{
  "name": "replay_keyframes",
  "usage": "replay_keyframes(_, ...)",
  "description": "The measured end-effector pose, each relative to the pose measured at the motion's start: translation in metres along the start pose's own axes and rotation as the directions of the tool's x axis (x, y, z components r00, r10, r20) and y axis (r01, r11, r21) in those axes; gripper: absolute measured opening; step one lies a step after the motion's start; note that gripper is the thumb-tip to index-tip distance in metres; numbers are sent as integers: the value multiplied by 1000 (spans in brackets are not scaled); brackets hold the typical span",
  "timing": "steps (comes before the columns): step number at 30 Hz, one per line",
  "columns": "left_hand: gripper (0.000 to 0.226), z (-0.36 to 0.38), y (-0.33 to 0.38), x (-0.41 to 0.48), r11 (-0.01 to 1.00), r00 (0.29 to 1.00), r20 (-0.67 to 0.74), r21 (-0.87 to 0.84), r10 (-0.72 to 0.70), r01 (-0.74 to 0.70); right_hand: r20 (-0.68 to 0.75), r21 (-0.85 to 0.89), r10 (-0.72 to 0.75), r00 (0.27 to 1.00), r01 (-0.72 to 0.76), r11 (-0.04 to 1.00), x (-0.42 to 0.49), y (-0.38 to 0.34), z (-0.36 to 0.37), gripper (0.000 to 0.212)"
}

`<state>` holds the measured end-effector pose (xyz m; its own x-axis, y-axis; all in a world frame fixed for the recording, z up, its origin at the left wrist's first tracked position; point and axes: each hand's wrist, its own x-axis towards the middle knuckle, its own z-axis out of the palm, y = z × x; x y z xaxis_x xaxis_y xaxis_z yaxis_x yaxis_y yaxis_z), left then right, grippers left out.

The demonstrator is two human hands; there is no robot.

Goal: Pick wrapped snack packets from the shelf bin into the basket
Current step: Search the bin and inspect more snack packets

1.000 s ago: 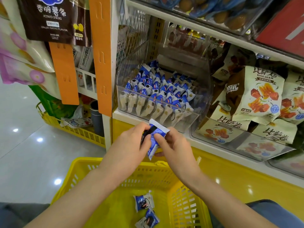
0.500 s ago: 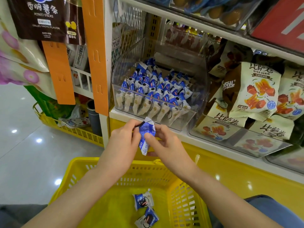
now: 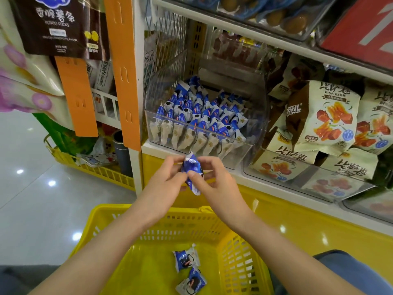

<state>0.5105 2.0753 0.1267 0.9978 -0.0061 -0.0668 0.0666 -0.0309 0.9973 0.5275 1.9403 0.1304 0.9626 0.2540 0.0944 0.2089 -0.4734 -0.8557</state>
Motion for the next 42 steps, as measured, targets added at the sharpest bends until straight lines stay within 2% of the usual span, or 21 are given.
replay_keyframes(1,16,1,2,-1,995,998,45,-80,-52,55,-32,-90,-39,999,36,995,-1,1,0,38)
replay_keyframes(3,31,3,1,-3,990,991,96,-99,-93,102,-58,-263,-135,989,115,958,-5,2,1,52)
replay_keyframes(5,22,3,2,-3,997,998,15,-46,-63,63,-46,-320,-196,980,171,932,-7,2,4,61)
replay_keyframes(7,13,0,2,-2,999,995,-97,-26,-31,29,-2,-254,-199,980,192,948,-7,0,5,69)
replay_keyframes(9,14,-3,1,1,999,989,-149,-27,-22,18,37,-129,-140,989,144,981,-6,-2,5,70)
replay_keyframes(12,20,-6,1,2,997,986,-161,-79,-33,21,-9,23,-8,1000,8,1000,-3,-3,2,53)
replay_keyframes(14,17,-7,1,3,997,987,-161,-72,-32,21,-32,137,56,998,-51,989,1,-5,-3,40)
replay_keyframes(16,20,-7,2,5,997,986,-158,-71,-55,44,19,218,99,995,-101,971,3,-7,-7,27)
replay_keyframes(18,32,-6,3,7,990,983,-164,-125,-85,64,85,247,98,992,-117,962,2,-10,-7,25)
replay_keyframes(21,31,-6,8,8,996,979,-200,-82,-48,32,95,254,66,993,-89,963,-1,-14,-4,26)
replay_keyframes(23,27,-8,18,10,999,980,-199,-27,15,-21,52,259,40,998,-52,964,2,-18,-6,24)
replay_keyframes(26,16,-13,41,18,987,977,-159,-52,145,-155,2,242,-16,1000,15,970,12,-30,-17,20)
replay_keyframes(29,16,-23,63,35,956,942,-166,39,292,-290,-39,194,-77,996,83,977,33,-48,-32,19)
replay_keyframes(32,18,-37,73,60,890,892,-163,266,421,-371,-145,86,-78,986,92,992,71,-62,-49,16)
replay_keyframes(35,34,-48,68,83,791,914,-9,504,406,-347,-316,-68,-53,947,34,997,123,-64,-59,11)
replay_keyframes(37,41,-53,58,93,646,910,94,675,403,-356,-382,-82,27,924,-63,995,161,-58,-63,26)
replay_keyframes(39,36,-56,47,99,438,865,196,798,461,-414,-421,-86,148,895,-202,976,194,-46,-67,33)
replay_keyframes(40,36,-58,43,101,350,837,249,822,487,-449,-405,-102,206,891,-268,958,206,-40,-68,32)
replay_keyframes(42,48,-61,38,103,270,792,316,820,522,-505,-365,-104,261,894,-318,942,228,-25,-67,23)
